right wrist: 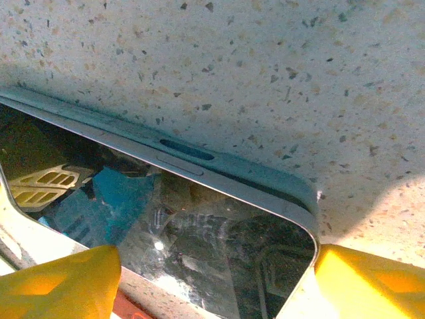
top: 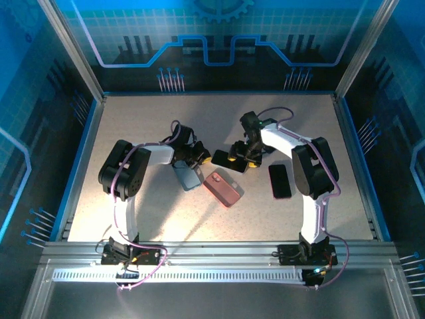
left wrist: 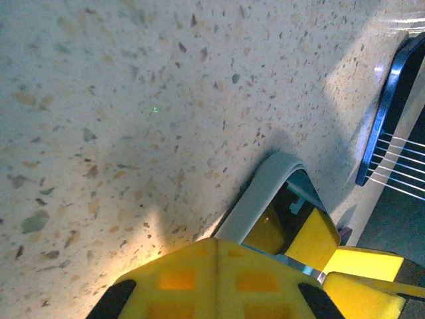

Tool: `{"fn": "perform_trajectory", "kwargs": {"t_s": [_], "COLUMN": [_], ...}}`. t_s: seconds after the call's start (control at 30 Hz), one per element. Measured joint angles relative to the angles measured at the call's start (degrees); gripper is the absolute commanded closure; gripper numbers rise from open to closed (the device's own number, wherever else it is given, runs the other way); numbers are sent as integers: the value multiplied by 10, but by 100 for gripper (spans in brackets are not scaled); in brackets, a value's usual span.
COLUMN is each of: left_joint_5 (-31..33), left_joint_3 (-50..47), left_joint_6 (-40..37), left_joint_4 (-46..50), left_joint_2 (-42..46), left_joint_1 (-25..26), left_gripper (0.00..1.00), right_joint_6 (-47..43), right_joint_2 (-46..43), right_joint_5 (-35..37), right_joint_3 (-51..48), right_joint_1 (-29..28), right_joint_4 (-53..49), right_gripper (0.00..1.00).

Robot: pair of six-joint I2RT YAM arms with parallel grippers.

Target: Put the phone into the phone case

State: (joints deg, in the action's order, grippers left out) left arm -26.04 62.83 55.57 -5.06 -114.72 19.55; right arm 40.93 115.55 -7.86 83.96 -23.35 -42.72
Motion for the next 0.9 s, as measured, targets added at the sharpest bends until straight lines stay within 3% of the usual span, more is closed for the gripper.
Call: {"fn": "perform_trajectory", "kwargs": {"t_s": [0.27,0.5,0.6,0.77,0.8,0.9], "left_joint_5": [0,5,10,21,23,28], "left_joint_3": [1,2,4,9,14,30], "left_joint_6": [-1,-3,-4,-4,-4,-6], "left_joint_4": [5,20,30,44,48,59], "left_joint_2": [0,2,3,4,4,4], "left_joint_1": [0,0,0,0,0,1], "left_gripper": [96,97,97,96,96,96], "right_joint_6": [-1,-6,-13,-22,-29,-33], "right_joint_2": [-19,-116,-162,-188,-188,-188], "right_joint_5": [2,0,-4,-23,-29,-39], "right_joint_3": [-2,-61,-112,-173,-186,-213], "right_joint_1": [0,0,0,2,2,3], "right_joint_4": [-3,23,49,89,101,126], "right_gripper": [22,23,37,93,99,100]}}
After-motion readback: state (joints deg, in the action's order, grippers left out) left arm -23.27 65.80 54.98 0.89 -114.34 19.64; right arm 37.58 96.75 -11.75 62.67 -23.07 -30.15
